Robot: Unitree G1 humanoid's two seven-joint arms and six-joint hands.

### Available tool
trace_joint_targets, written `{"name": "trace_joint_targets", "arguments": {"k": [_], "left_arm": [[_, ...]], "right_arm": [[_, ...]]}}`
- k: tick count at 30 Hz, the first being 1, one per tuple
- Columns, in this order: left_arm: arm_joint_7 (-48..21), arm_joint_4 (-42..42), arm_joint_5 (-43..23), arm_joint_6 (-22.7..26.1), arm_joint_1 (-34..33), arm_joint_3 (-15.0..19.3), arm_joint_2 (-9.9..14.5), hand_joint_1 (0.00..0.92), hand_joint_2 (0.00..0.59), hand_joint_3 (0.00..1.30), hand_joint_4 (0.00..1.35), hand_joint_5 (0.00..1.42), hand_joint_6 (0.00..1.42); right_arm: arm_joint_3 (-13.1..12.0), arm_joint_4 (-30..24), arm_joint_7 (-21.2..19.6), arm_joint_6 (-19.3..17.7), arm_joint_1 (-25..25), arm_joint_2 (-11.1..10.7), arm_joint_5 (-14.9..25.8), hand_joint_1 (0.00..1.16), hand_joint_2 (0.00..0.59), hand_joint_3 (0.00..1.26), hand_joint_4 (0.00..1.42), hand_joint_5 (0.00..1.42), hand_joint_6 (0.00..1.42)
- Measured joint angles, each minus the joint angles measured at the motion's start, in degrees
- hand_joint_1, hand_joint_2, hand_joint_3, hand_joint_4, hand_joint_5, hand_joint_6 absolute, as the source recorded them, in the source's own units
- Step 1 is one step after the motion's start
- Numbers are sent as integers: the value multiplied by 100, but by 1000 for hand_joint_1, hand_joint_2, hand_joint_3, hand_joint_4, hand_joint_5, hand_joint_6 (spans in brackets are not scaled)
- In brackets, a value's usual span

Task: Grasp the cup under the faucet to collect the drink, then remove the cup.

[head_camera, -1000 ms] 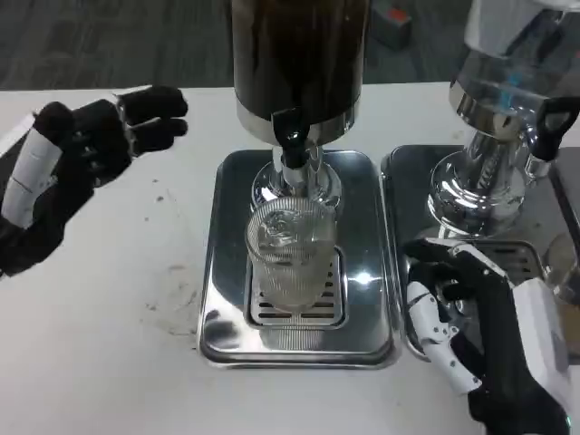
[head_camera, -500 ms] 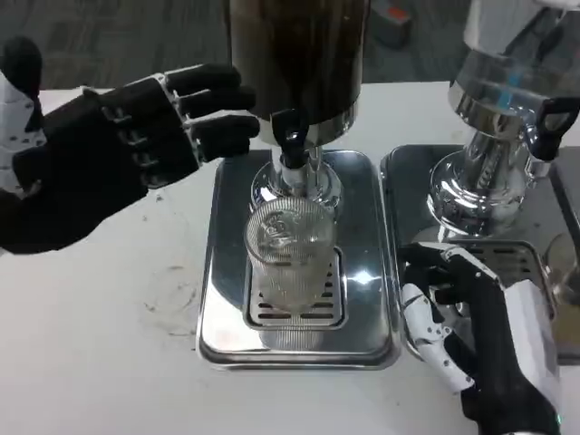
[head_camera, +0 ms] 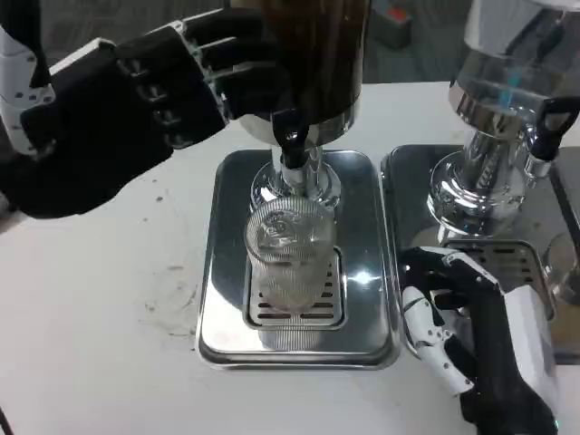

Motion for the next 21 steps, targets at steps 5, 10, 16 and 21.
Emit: {"name": "trace_joint_targets", "arguments": {"k": [5, 10, 16, 21], "left_arm": [[139, 115, 163, 0, -208, -4, -330, 0, 68, 245, 154, 166, 85], [305, 331, 382, -76, -406, -5, -571, 0, 68, 262, 172, 181, 87], [401, 665, 689, -295, -527, -10, -789, 0, 68, 263, 173, 182, 87], [396, 891, 944, -464, -614, -28, -882, 0, 68, 263, 173, 182, 87]], "right_arm": [[12, 15, -55, 0, -3, 10, 10, 311, 463, 469, 390, 431, 492], [29, 18, -118, 0, 6, 44, 11, 312, 463, 474, 390, 431, 492], [45, 32, -178, -1, 33, 57, 17, 307, 468, 480, 390, 431, 492], [63, 40, -191, -1, 38, 80, 30, 302, 470, 482, 392, 431, 492]]}}
